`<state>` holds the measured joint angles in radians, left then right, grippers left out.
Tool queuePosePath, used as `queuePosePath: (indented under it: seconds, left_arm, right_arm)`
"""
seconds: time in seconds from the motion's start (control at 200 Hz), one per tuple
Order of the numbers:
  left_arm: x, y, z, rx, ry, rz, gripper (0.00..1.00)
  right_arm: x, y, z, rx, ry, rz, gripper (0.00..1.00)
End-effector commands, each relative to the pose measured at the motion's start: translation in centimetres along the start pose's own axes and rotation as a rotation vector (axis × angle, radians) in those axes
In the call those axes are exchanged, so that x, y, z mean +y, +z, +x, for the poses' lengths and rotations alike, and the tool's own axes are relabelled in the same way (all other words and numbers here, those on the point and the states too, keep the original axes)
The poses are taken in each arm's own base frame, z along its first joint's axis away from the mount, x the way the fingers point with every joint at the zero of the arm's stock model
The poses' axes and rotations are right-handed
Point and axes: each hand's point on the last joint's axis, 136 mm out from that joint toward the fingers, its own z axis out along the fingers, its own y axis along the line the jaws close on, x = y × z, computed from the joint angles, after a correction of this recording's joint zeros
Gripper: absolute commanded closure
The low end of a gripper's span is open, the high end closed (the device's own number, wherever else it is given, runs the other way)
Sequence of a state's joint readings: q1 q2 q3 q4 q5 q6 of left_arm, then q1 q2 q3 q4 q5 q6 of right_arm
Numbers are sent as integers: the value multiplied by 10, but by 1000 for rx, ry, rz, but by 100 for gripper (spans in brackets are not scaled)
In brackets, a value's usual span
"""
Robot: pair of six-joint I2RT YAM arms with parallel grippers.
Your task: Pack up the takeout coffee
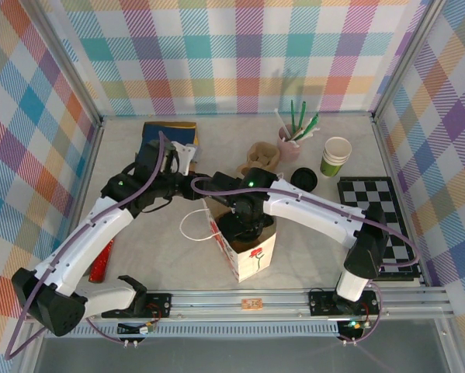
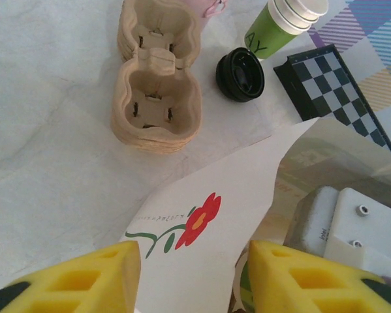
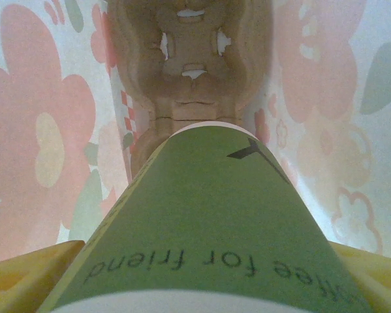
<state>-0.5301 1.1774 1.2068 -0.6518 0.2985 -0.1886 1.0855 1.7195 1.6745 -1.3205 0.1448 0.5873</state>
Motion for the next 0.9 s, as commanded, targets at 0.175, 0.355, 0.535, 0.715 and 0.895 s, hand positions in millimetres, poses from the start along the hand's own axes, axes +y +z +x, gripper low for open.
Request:
queuePosePath:
  seconds: [0.175, 0.355, 0.535, 0.715, 0.895]
  left_arm:
    - [-8, -1, -7, -12, 29, 15, 81]
    - [-8, -1, -10, -23, 30, 13, 91]
    - [-9, -1, -12, -31, 29, 13, 92]
    - [-13, -4, -12, -40, 34, 14, 92]
    - [-14, -7, -13, -55, 36, 8, 92]
  right_arm:
    - [-7, -1, 5, 3, 12, 6, 68]
    - [-7, 3, 7, 13, 20, 10, 69]
    - [-6, 5, 6, 16, 24, 4, 69]
    - [-5, 9, 6, 19, 26, 5, 69]
    - [-5, 13, 6, 22, 31, 6, 69]
